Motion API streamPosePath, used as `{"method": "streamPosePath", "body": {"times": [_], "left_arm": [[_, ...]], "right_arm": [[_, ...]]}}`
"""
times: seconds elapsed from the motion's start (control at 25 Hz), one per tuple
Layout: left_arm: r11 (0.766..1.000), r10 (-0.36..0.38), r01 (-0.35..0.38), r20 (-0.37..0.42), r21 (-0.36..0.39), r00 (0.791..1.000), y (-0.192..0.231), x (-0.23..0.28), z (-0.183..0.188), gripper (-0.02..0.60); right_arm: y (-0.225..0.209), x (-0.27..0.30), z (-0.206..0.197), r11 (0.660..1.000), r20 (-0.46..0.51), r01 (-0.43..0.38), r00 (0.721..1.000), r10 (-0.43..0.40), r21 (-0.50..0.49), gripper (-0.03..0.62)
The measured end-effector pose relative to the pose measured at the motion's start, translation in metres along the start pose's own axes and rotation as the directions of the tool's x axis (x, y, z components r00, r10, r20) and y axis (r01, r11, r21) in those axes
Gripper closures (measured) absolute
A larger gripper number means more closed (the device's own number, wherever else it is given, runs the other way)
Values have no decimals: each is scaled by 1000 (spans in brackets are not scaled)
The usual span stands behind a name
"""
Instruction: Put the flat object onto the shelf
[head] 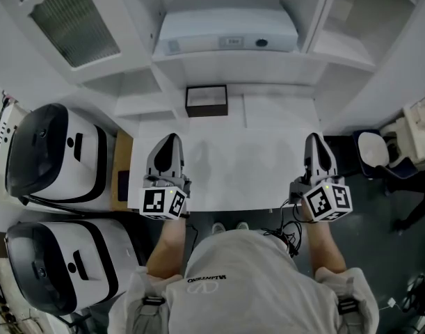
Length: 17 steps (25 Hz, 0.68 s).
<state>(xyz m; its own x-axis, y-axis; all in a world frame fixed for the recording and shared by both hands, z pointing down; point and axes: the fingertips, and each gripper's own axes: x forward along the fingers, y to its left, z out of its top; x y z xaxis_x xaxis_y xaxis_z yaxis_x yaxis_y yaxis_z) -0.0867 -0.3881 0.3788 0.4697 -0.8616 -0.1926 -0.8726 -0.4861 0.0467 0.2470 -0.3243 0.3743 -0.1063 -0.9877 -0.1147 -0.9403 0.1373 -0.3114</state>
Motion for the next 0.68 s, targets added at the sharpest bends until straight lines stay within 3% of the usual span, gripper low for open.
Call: {"method": "streamPosePath", "body": {"times": [0.68], "left_arm": [[1000, -1, 0, -7, -29, 1000, -6, -6, 1, 577]], "right_arm": [[-1, -5, -2, 1000, -10, 0, 1000, 0, 7, 586]]}}
